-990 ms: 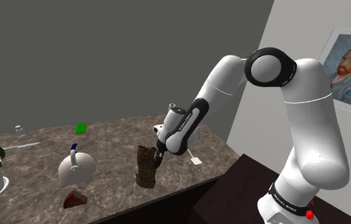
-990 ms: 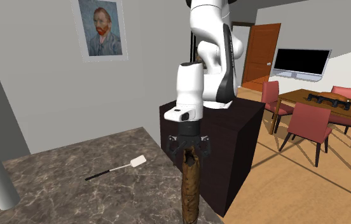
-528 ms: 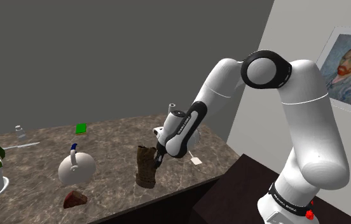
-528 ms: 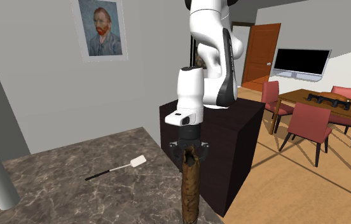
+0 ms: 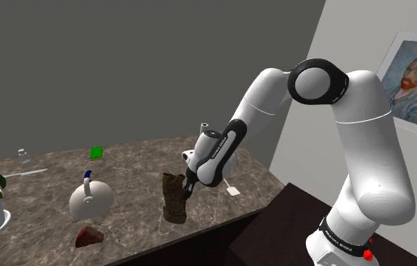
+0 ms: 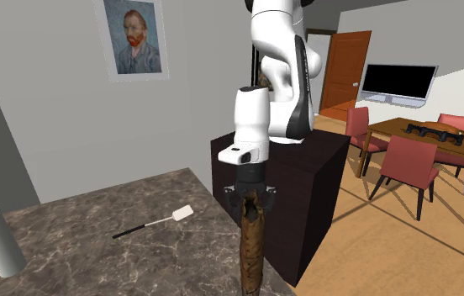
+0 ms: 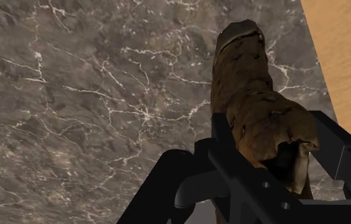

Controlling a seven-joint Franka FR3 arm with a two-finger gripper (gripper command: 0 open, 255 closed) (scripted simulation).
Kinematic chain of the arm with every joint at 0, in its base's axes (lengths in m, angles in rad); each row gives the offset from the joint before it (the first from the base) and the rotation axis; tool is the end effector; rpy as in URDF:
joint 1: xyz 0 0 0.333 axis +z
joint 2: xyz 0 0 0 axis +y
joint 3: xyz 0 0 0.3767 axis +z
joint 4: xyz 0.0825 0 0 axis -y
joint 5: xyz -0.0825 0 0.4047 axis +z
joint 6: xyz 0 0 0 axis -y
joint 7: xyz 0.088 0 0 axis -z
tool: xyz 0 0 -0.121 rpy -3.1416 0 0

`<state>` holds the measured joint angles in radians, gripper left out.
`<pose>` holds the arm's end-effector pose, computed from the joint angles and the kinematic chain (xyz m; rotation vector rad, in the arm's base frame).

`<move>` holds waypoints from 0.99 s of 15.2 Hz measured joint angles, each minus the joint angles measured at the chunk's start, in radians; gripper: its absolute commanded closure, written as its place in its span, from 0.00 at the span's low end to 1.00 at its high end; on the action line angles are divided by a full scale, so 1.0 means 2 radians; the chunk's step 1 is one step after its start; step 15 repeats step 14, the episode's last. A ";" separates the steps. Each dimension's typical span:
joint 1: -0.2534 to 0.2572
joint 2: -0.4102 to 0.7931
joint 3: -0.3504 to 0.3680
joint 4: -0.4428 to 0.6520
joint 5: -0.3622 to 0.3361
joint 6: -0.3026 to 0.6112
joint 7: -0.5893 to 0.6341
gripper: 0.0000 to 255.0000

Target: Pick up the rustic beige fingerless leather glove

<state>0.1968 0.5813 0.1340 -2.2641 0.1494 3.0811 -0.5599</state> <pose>0.5582 0.1802 0.1442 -2.8580 -1.0627 -0.3745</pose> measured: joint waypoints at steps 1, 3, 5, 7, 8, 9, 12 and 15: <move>0.000 -0.006 0.000 -0.001 0.000 -0.005 0.000 1.00; 0.000 -0.023 0.000 -0.008 0.001 -0.015 0.002 1.00; 0.002 -0.036 -0.001 -0.012 0.001 -0.024 0.004 1.00; 0.002 -0.049 -0.002 -0.015 0.001 -0.035 0.005 1.00; 0.001 -0.057 -0.001 -0.018 0.001 -0.040 0.005 1.00; 0.000 -0.064 -0.001 -0.019 0.001 -0.045 0.005 1.00; 0.000 -0.085 -0.001 -0.023 0.001 -0.062 0.006 1.00; 0.001 -0.095 -0.002 -0.026 0.001 -0.070 0.009 1.00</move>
